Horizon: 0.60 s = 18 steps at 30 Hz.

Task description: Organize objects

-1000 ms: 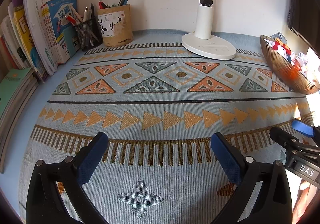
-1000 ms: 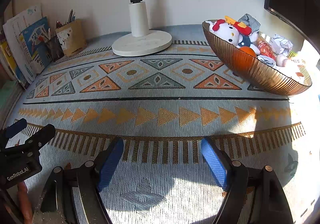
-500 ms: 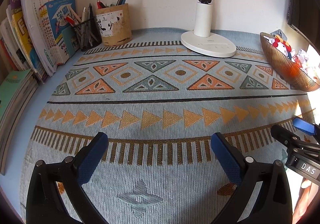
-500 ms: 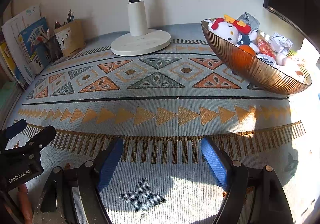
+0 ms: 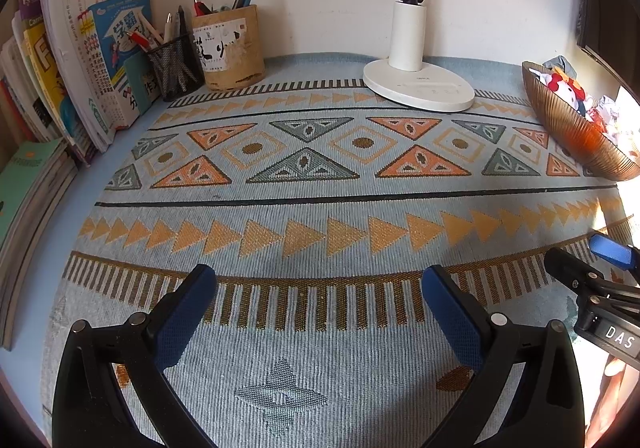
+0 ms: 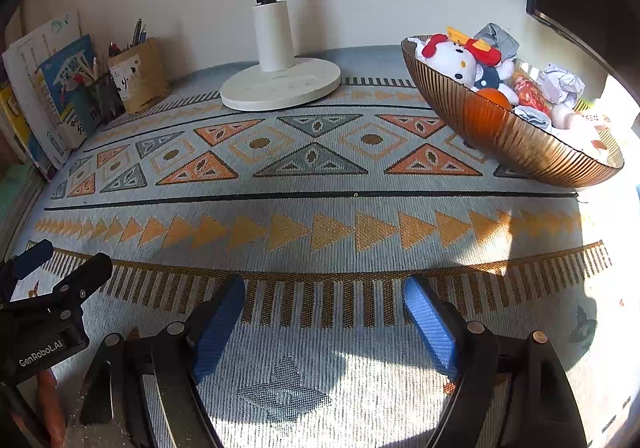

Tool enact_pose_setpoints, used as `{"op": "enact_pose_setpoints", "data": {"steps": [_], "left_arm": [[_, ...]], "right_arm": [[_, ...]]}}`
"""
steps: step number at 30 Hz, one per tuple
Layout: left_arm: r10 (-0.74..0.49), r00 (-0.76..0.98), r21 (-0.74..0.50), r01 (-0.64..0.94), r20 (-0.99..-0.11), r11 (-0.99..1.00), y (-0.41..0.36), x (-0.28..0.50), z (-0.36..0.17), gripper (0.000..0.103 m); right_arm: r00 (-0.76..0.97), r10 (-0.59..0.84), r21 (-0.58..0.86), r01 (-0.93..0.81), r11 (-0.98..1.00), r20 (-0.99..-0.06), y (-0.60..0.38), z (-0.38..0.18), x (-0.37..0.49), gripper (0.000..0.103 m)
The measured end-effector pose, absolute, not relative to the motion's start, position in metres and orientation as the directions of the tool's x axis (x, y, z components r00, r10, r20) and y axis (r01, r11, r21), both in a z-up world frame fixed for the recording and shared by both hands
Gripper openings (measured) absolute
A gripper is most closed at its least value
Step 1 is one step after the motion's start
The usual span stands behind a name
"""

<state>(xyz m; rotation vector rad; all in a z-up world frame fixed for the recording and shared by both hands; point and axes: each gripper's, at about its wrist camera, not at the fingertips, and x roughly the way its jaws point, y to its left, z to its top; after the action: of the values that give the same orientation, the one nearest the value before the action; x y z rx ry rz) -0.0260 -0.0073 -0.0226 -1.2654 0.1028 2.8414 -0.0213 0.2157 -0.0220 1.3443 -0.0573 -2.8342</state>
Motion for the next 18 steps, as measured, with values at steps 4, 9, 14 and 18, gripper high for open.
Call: {"op": "enact_pose_setpoints", "data": {"steps": [4, 9, 14, 18], "left_arm": [[-0.012, -0.657, 0.059, -0.05, -0.754, -0.997, -0.007, -0.028, -0.025, 0.102], [-0.033, -0.645, 0.085, -0.05, -0.763, -0.995, -0.004, -0.029, -0.027, 0.102], [-0.06, -0.614, 0.104, -0.037, -0.787, -0.994, -0.002, -0.034, -0.032, 0.103], [-0.053, -0.602, 0.076, -0.013, -0.797, -0.997, -0.009, -0.037, -0.032, 0.103]], "right_arm": [[-0.63, -0.018, 0.036, -0.016, -0.999, -0.776, 0.216, -0.023, -0.022, 0.081], [-0.622, -0.012, 0.034, -0.024, -0.999, -0.783, 0.215, -0.024, -0.023, 0.081], [-0.612, -0.004, 0.03, -0.032, -0.999, -0.791, 0.216, -0.026, -0.025, 0.082], [-0.599, 0.01, 0.018, -0.041, -0.999, -0.801, 0.216, -0.027, -0.027, 0.088]]}}
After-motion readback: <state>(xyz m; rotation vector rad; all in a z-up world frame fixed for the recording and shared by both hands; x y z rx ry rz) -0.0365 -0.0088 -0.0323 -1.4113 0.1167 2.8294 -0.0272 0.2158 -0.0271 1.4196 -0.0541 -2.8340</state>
